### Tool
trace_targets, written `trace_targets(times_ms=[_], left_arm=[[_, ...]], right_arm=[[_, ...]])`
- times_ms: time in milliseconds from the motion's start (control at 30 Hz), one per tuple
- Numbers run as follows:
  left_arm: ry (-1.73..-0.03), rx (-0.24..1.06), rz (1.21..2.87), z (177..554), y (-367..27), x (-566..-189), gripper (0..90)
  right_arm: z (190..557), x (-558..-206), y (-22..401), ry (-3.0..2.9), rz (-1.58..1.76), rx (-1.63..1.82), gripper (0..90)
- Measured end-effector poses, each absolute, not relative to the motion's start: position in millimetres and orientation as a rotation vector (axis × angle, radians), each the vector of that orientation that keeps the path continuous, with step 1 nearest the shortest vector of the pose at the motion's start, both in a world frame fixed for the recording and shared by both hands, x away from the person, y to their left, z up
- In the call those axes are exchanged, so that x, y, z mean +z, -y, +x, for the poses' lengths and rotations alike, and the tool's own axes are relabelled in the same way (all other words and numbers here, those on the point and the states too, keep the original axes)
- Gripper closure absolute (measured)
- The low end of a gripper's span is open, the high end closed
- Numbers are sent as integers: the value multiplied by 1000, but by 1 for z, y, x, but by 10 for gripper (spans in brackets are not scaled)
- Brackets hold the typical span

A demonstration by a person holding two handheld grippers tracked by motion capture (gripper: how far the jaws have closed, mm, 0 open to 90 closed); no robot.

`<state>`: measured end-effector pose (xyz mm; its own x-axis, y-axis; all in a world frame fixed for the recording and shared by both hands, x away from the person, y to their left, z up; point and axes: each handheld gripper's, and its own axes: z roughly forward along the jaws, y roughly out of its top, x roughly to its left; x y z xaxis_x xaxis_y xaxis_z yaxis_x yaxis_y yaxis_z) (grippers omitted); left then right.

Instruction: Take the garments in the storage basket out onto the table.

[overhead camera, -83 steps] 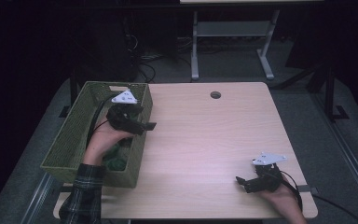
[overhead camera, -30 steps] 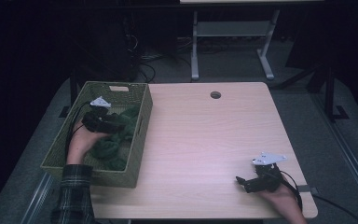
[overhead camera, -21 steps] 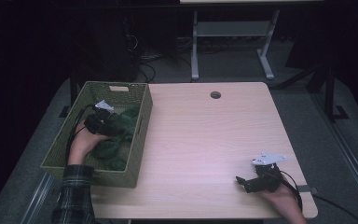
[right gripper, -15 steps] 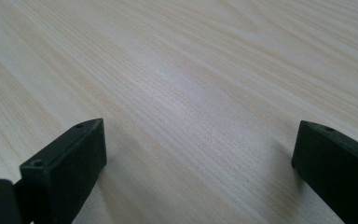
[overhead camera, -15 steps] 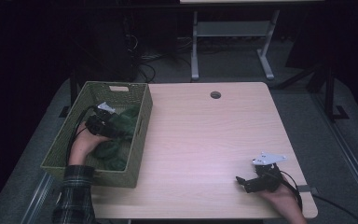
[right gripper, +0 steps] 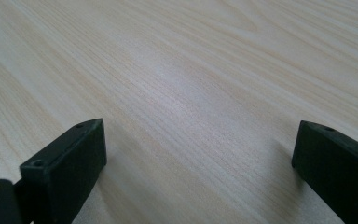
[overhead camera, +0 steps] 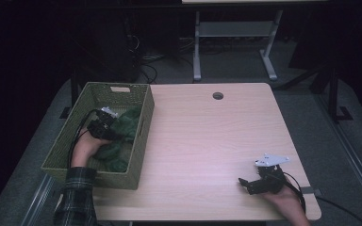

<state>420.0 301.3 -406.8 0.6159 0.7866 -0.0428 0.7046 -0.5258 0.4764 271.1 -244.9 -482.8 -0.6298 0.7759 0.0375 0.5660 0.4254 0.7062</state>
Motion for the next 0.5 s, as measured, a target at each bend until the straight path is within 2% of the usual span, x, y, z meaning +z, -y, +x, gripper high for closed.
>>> trace_targets(times_ms=[200,500], left_arm=[[-1228,211,2324,419,-305,-399,830],[-1214,202,2214,414,-313,-380,848]], right_arm=[[271,-483,245,-2389,1163,1014,27],[271,-483,245,-2389,1161,1014,27]])
